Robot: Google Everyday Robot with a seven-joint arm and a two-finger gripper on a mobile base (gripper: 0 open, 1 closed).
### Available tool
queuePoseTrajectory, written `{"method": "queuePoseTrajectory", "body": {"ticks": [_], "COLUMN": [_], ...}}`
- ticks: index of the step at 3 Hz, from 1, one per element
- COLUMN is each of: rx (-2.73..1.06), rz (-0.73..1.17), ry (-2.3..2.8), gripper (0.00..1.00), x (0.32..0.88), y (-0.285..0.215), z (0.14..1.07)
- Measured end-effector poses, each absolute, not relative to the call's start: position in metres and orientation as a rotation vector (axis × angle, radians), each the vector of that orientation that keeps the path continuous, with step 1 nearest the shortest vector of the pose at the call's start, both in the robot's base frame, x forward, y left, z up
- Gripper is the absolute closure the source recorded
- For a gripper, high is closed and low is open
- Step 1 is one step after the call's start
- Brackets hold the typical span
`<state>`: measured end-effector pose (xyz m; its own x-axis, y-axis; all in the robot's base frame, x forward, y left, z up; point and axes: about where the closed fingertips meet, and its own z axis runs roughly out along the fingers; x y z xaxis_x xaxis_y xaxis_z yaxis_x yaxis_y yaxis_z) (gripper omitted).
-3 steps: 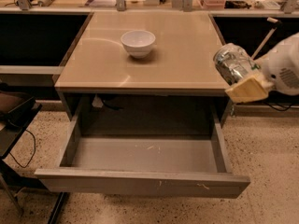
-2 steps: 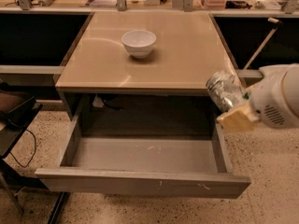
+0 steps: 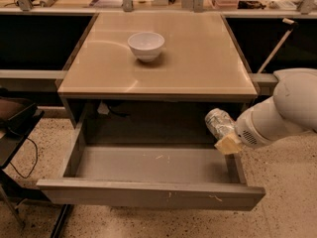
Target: Place 7up can into top drawer
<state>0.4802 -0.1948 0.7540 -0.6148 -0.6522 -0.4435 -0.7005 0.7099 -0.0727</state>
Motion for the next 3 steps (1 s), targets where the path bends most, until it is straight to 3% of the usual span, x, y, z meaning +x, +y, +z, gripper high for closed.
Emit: {"method": "queuePoseTrajectory", "body": {"ticks": [1, 3], "rx": [-1.043, -1.414], "rz": [0.142, 0.227], "ry": [2.469, 2.321], "gripper": [1.0, 1.0], "x": [0.484, 0.522], "y": [-0.194, -0.068], "z": [0.754, 0.686]}}
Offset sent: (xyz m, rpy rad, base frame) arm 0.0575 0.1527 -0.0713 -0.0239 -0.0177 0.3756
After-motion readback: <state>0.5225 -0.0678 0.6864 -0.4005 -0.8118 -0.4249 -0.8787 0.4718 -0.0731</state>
